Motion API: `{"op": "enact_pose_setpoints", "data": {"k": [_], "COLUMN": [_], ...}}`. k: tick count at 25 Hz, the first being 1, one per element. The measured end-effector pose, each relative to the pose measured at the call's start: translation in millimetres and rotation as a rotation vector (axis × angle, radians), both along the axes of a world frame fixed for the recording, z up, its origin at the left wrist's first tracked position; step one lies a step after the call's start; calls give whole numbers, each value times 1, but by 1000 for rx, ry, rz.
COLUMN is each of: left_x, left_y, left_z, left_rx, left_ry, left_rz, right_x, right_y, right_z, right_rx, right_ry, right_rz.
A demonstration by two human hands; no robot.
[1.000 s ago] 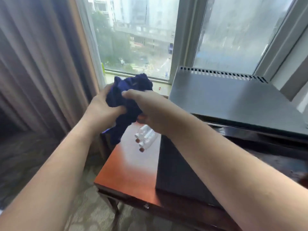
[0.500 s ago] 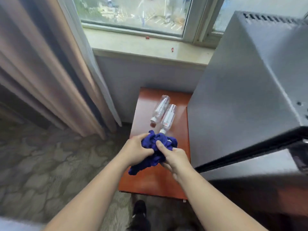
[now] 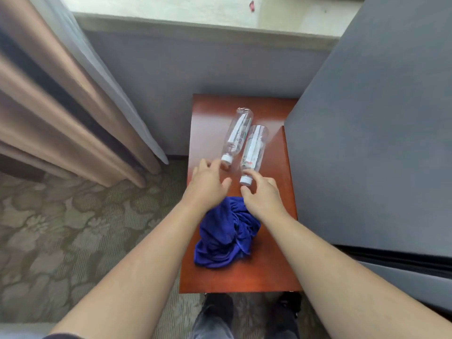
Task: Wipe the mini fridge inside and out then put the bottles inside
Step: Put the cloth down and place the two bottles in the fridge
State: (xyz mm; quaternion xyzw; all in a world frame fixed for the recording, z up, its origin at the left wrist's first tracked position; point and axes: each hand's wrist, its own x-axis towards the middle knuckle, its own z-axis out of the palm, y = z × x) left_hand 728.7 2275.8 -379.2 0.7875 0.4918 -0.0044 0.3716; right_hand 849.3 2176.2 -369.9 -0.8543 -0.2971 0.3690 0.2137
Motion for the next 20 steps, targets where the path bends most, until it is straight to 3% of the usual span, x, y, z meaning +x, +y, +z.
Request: {"op": "enact_pose_setpoints", "data": {"k": [3, 7, 12, 16, 20], "left_x": [22, 29, 26, 40, 36], "left_y": [7, 9, 0, 17, 7], "left_z": [-8, -31, -33, -40, -27], "left_rx": [5, -21, 238, 171, 209], "left_ry": [127, 217, 129, 79, 11], "left_rz": [-192, -194, -50, -127, -89], "right_x": [7, 14, 12, 14, 12], "right_y": [2, -3, -7, 2, -19], "right_z": [-20, -33, -39, -42, -4], "right_rx": [-119, -73, -33, -51, 63], "right_ry": [3, -15, -61, -90, -146], "right_rz": [104, 238, 236, 283, 195]}}
